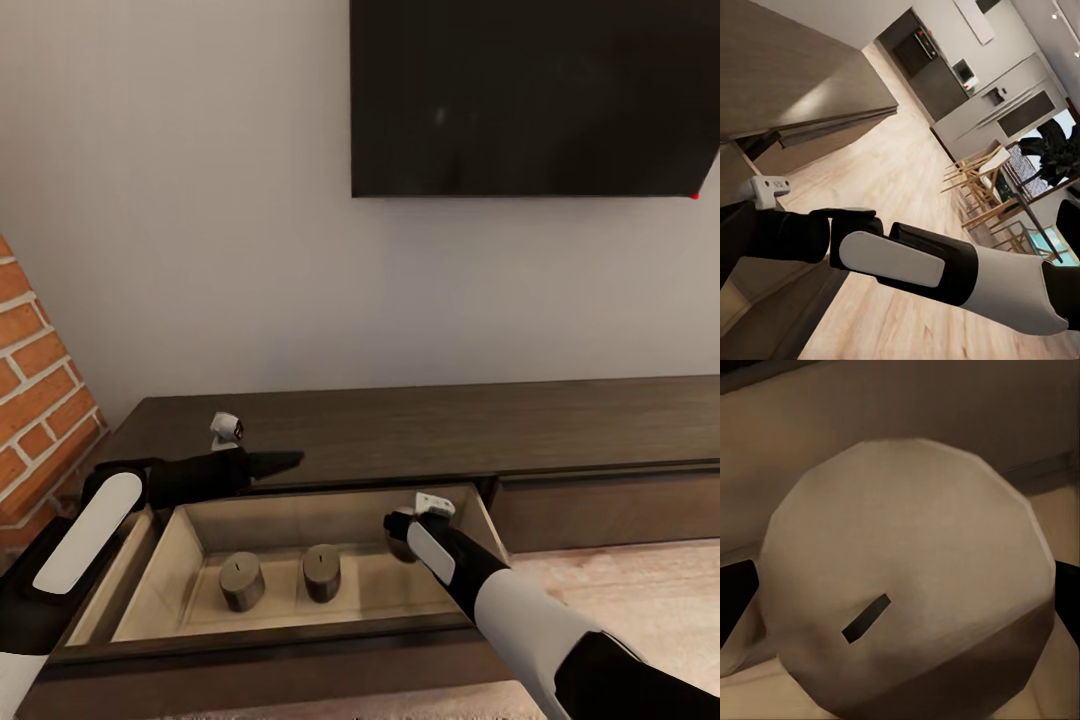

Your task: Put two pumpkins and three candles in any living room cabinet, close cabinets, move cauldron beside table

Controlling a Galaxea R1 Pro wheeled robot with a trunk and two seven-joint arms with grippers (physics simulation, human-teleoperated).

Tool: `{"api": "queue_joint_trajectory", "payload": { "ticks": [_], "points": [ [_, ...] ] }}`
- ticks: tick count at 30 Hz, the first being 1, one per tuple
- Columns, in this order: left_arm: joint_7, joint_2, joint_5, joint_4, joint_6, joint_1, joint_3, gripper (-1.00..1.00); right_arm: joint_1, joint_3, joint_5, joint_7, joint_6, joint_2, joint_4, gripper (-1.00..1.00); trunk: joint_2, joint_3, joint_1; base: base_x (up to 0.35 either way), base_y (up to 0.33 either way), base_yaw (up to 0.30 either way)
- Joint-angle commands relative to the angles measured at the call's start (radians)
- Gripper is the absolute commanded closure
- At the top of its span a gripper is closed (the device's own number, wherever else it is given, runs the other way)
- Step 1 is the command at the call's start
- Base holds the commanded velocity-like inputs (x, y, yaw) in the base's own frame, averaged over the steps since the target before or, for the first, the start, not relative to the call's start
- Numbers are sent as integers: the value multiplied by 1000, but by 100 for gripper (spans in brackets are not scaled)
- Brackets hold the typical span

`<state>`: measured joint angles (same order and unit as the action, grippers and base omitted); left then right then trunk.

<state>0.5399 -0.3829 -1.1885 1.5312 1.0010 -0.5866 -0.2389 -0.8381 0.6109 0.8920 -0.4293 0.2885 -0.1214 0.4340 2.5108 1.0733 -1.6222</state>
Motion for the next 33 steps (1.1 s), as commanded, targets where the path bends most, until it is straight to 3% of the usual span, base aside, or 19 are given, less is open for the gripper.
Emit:
{"api": "queue_joint_trajectory", "payload": {
  "ticks": [1,12,16,20,21,33],
  "points": [
    [4,-1,1,0,2,-1,-1,-100,-1,7,-1,-6,-6,1,2,100,1,5,0,0,0,0],
    [4,-1,1,0,2,-1,-1,-100,-1,8,-13,-5,-17,-1,-1,100,3,47,-5,0,0,0],
    [4,-1,1,0,2,-1,-1,-100,-1,7,-16,-5,-14,-3,-55,100,4,63,-7,0,0,0],
    [4,-1,1,0,2,-1,0,-100,-1,6,-17,-5,-14,-5,-81,100,4,63,-7,0,0,0],
    [4,-1,1,0,2,-1,0,-100,-1,6,-18,-5,-14,-5,-84,-100,4,63,-7,0,0,0],
    [4,-1,1,-1,2,-1,0,-100,-1,6,-18,-3,-14,-5,-86,-100,4,63,-7,0,0,0]
  ]
}}
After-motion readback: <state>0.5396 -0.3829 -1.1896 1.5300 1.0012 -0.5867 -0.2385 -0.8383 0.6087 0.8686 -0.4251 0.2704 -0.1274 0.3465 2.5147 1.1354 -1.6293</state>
